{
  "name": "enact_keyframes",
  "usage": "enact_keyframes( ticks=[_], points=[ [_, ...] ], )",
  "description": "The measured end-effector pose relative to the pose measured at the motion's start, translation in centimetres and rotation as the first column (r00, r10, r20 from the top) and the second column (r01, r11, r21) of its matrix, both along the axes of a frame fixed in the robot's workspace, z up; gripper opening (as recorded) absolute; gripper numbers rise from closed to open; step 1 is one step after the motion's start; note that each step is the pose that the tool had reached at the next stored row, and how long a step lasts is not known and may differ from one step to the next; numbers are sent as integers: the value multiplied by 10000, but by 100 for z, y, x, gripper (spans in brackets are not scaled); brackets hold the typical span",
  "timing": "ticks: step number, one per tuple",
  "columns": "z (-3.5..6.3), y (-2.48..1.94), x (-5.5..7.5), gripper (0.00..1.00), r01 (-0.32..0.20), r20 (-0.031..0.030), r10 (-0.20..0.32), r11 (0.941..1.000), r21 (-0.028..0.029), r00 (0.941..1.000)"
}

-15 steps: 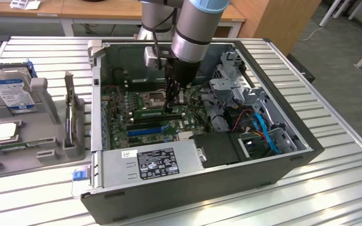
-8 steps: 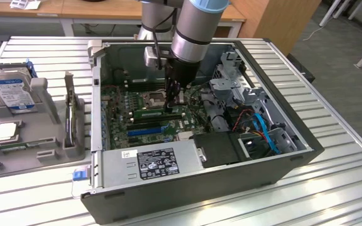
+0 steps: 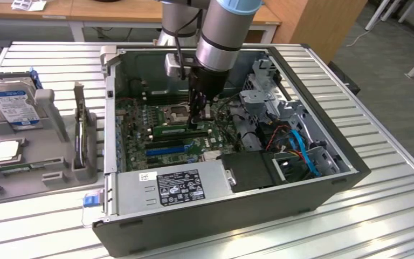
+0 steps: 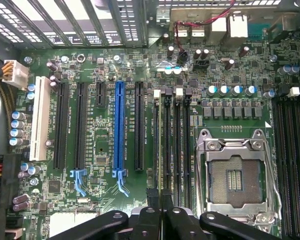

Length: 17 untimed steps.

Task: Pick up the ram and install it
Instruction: 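Insert the ram into the slot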

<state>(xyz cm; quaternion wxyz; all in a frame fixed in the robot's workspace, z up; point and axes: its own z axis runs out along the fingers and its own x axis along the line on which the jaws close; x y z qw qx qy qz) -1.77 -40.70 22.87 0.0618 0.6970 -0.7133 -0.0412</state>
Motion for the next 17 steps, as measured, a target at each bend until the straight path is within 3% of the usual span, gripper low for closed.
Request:
enact_keyframes(
  ticks=[17],
  points=[
    [0,0,-25,12,-122,0,122,9999,0,9999]
  ],
)
